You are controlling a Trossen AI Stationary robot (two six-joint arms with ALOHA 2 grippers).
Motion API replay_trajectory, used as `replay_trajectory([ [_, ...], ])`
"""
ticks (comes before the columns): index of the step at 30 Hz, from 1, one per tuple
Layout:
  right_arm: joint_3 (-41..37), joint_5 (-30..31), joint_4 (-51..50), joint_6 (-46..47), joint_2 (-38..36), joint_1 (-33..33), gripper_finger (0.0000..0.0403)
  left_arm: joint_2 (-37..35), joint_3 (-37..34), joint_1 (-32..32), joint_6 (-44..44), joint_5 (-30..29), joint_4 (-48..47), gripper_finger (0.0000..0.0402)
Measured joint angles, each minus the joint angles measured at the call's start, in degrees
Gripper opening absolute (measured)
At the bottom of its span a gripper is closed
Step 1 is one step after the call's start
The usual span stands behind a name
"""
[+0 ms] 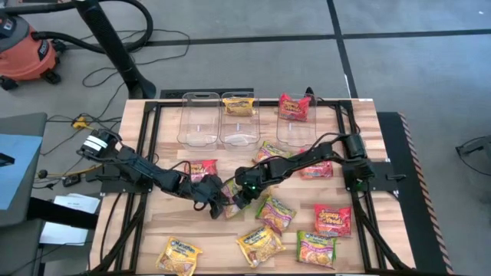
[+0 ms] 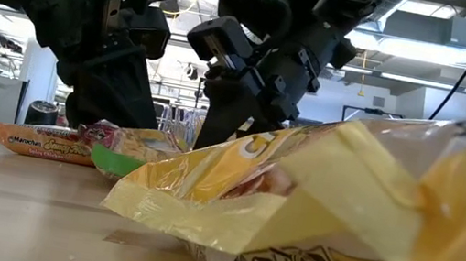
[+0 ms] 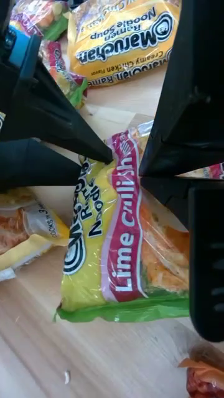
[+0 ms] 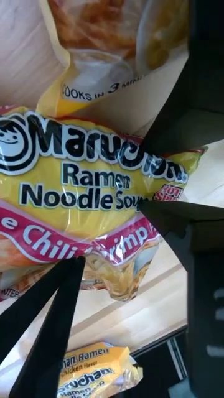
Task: Sort Maruchan noodles
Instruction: Put the green noodle pack into the left transparent bin
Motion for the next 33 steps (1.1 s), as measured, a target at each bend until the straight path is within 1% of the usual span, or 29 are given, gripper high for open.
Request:
replay_trajectory([
  [3, 0.89, 0.1, -0.33, -0.31, 0.19, 0.0, 0.0141, -0.04, 0.02, 0.44, 0.4, 1.17, -0.14, 0.0],
  [6, 1.59, 0.56, -1.09, -0.54, 0.25, 0.02, 0.012, -0.04, 0.02, 0.53, 1.04, 1.2, -0.13, 0.0],
  [14, 2.0, 0.88, -1.41, -2.46, 0.38, 0.15, 0.0025, -0.04, 0.04, 0.64, 3.14, 0.72, -0.11, 0.0],
  [16, 2.13, 0.84, -1.5, -3.44, 0.36, 0.15, 0.001, -0.04, 0.04, 0.64, 3.64, 0.71, -0.11, 0.0],
  [20, 3.31, 0.67, -1.83, -4.86, 0.56, 0.26, 0.0006, -0.74, 0.04, 0.64, 4.58, 0.83, -0.3, 0.0],
  [24, 4.76, 0.67, -2.61, -6.75, 0.66, 0.64, 0.0004, -3.03, 0.04, 0.66, 5.83, 0.77, -0.32, 0.0],
  [28, 8.04, 0.96, -8.03, -9.33, 0.73, 0.96, 0.0003, -5.77, 0.04, 0.64, 7.34, 0.8, -0.59, 0.0],
  [33, 11.35, 2.5, -12.39, -11.91, 0.73, 1.3, 0.0003, -9.9, 0.04, 0.64, 10.19, 0.72, -0.76, 0.0],
])
